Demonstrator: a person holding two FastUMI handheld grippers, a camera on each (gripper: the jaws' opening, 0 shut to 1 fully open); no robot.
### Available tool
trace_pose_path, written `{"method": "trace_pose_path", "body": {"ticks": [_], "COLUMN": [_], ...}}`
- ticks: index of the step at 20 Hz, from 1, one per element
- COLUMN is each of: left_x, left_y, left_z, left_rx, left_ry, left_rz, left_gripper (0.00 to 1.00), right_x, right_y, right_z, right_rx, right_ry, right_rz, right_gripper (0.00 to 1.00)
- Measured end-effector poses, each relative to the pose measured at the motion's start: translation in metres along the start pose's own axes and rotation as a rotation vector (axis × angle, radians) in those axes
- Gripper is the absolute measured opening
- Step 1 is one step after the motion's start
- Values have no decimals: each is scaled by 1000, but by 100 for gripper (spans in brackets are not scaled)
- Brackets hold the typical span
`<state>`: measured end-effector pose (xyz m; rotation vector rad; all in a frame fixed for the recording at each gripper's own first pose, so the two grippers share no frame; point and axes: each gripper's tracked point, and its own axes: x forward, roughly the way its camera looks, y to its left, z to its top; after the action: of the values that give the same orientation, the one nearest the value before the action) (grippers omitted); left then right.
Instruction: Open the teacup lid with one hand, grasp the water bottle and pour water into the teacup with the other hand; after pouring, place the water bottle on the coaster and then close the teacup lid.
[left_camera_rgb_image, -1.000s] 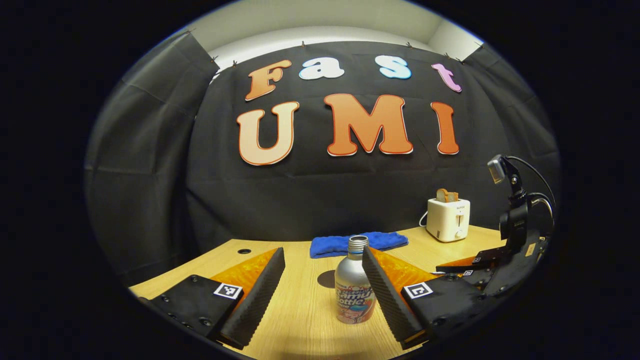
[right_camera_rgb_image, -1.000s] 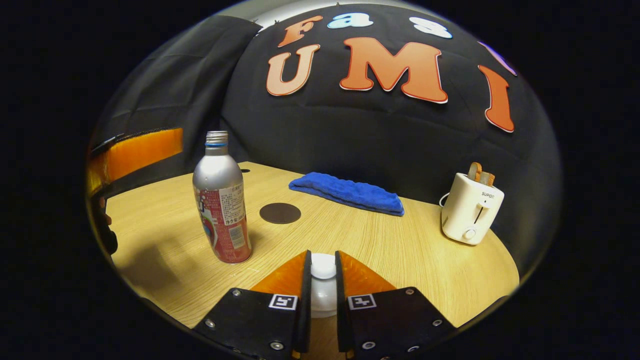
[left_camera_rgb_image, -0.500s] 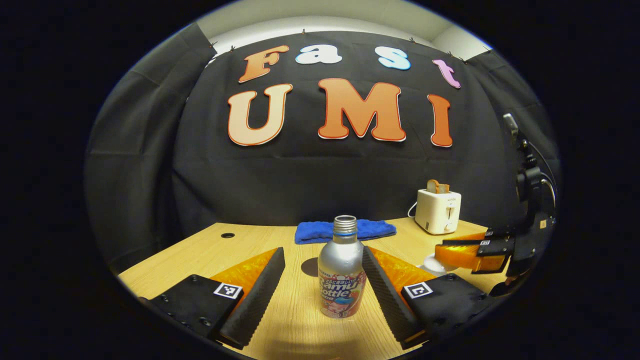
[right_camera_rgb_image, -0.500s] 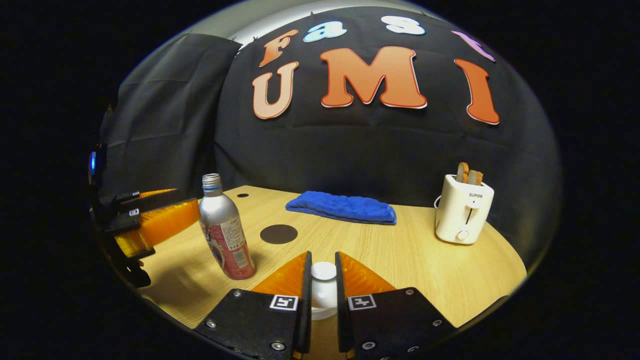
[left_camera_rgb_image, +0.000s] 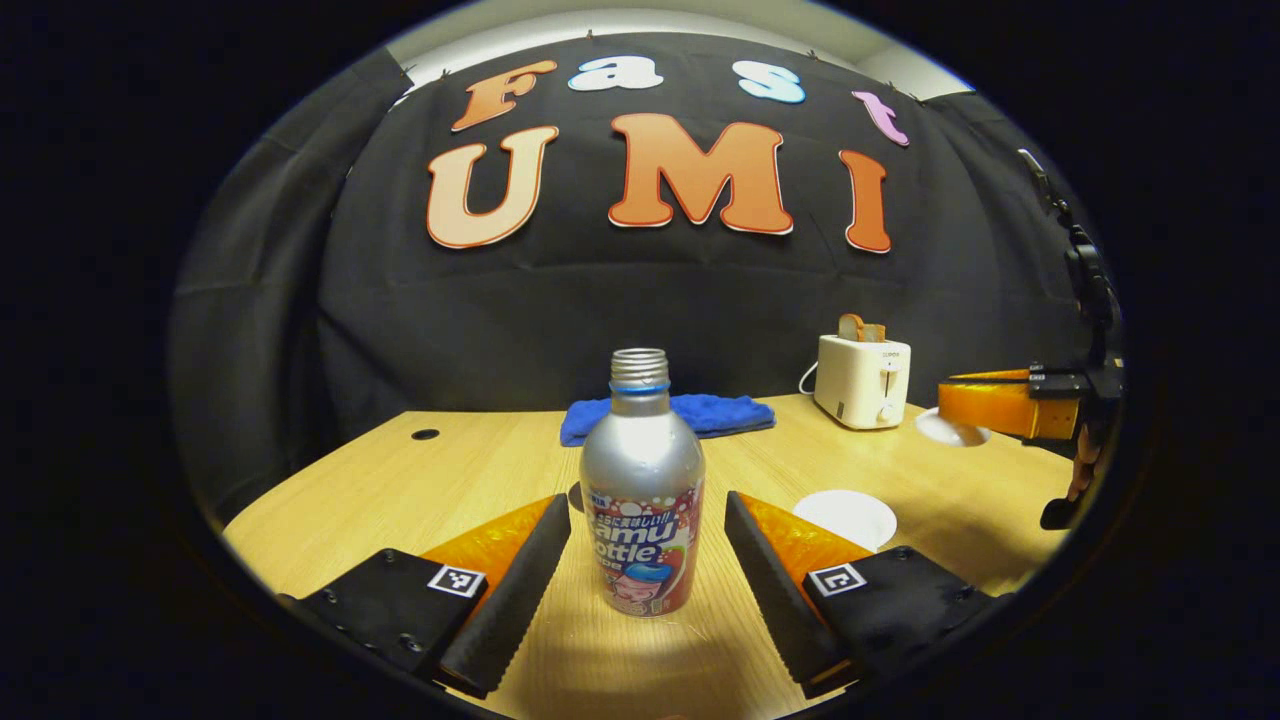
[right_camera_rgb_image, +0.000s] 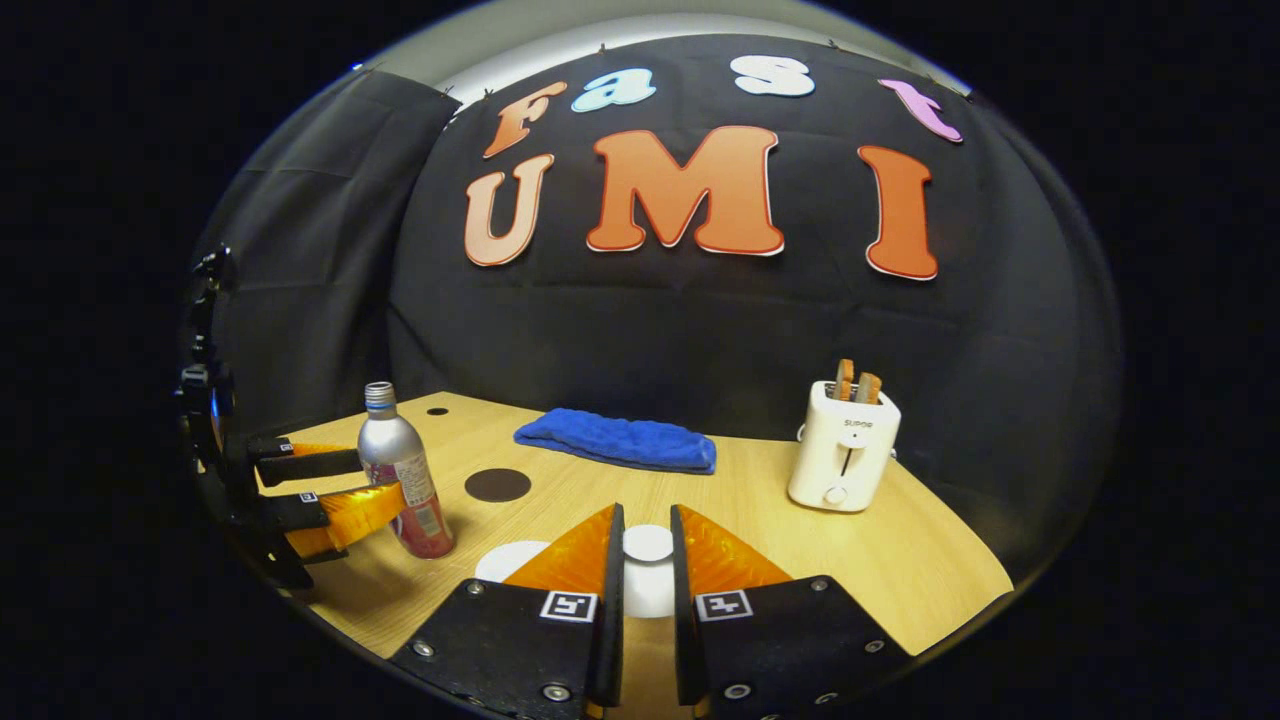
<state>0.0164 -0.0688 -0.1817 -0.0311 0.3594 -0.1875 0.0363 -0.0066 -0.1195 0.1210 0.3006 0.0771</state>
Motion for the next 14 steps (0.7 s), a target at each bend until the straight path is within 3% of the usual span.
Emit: {"method": "trace_pose_path", "body": {"ticks": [7,9,10,13,14], "left_x": [17,19,21,22,21], "left_y": [5,7,8,12,16], "left_z": [-26,-27,-26,-22,-18], "left_rx": [-31,-32,-29,-8,7], "left_ry": [72,79,76,73,63], "left_rz": [8,18,22,48,63], "left_gripper": [100,94,86,85,80], "right_x": [-15,-18,-19,-24,-26], "right_y": [-29,-34,-36,-40,-42], "right_z": [5,4,3,0,0], "right_rx": [-7,-1,3,1,1], "right_ry": [-14,-17,-16,-12,-14], "right_rz": [-56,-63,-64,-70,-71], "right_gripper": [22,22,22,22,22]}}
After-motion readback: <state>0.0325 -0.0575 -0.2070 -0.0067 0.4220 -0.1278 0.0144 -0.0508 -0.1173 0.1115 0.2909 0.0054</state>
